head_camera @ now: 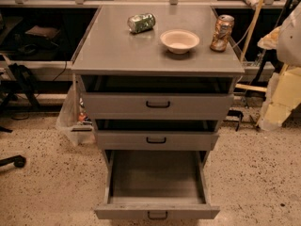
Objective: Place orange can into bottom drawer
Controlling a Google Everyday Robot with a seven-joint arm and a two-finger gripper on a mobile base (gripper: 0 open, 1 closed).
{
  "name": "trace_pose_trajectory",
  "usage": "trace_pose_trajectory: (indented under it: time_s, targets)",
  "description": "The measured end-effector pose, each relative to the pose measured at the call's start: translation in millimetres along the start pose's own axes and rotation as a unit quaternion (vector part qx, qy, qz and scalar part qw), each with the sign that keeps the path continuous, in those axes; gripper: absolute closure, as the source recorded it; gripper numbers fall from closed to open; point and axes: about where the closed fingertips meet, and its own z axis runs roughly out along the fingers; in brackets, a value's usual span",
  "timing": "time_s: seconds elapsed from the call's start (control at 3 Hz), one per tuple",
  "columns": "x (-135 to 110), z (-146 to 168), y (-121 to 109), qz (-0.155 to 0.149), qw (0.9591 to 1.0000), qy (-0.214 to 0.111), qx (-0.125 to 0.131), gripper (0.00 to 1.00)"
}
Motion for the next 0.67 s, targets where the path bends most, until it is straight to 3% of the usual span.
trace_pose_trajectory:
  time_s: [0.33,0.67]
  targets:
    - [0.0,0.0,0.0,0.000,1.0000,0.000,0.000,0.00]
    - [-9.3,-3.0,-18.4,-0.010,0.9998,-0.014,0.009,0.00]
